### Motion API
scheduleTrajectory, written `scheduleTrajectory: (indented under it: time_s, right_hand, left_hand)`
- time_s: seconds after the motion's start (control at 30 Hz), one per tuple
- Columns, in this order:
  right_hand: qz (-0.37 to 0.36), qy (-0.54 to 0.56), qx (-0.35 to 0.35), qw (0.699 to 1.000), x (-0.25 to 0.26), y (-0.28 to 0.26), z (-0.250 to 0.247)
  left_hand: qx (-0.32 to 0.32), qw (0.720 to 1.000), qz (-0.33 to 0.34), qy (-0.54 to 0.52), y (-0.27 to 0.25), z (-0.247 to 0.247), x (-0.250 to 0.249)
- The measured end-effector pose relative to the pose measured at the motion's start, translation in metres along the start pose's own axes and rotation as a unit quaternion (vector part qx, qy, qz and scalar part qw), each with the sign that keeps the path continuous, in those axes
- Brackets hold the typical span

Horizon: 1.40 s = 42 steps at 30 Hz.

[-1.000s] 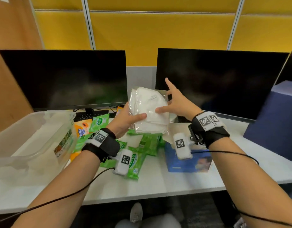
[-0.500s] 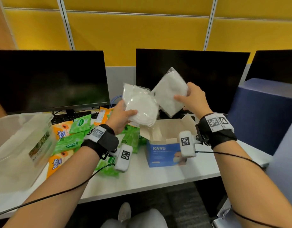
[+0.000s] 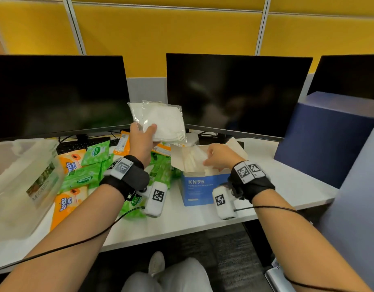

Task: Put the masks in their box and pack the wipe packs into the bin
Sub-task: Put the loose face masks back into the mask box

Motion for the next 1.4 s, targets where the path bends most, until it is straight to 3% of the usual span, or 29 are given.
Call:
scheduleTrajectory:
  time_s: [0.17,0.27,0.37,0.47,0.57,0.63,0.7,0.8,0.93,1.1,1.23,1.4]
  right_hand:
    - [-0.022,0.072,0.057,0.996,0.007,0.013,0.029]
    - [-0.021,-0.011,0.133,0.991,0.010,0.013,0.039]
    - [-0.004,-0.029,0.135,0.990,0.011,0.013,0.036]
    - [-0.010,0.143,0.076,0.987,0.011,0.017,0.025]
    - [0.038,0.356,0.060,0.932,0.002,0.018,0.019]
    - [0.050,0.433,0.075,0.897,0.000,0.018,0.017]
    - [0.022,0.453,0.066,0.889,0.003,0.017,0.014]
    - [-0.030,0.433,0.042,0.900,0.008,0.018,0.010]
    - [-0.020,0.502,0.025,0.864,0.006,0.019,-0.001]
    - [-0.062,0.465,-0.110,0.876,0.001,0.012,-0.040]
    - [-0.101,0.314,-0.146,0.933,0.006,0.001,-0.074]
    - [-0.163,0.162,-0.253,0.940,0.021,-0.006,-0.095]
  left_hand:
    - [0.010,0.999,-0.032,0.001,-0.004,0.000,0.011]
    - [0.035,0.998,-0.057,-0.010,-0.008,0.003,0.015]
    - [0.054,0.996,-0.073,-0.015,-0.012,0.009,0.019]
    - [0.051,0.994,-0.090,-0.016,-0.014,0.012,0.023]
    - [0.063,0.994,-0.069,0.048,-0.015,0.013,0.023]
    - [0.081,0.993,-0.063,0.052,-0.017,0.016,0.023]
    - [0.100,0.993,-0.063,0.028,-0.020,0.019,0.024]
    - [0.110,0.992,-0.050,0.031,-0.021,0.021,0.022]
    - [0.082,0.995,-0.061,0.014,-0.019,0.021,0.018]
    - [-0.001,0.998,-0.055,-0.033,-0.008,0.009,0.017]
    - [-0.061,0.995,-0.064,-0.042,0.000,-0.003,0.020]
    - [-0.045,0.996,-0.044,-0.068,-0.004,-0.002,0.012]
Point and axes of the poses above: each hand's wrist, its own y-axis towards the middle knuckle, its own z-axis out of the palm, x = y × z, the point moved 5 cm from there along y, towards the middle knuckle, and after that the axes turned 14 degrees about y, right-handed, at the moved point
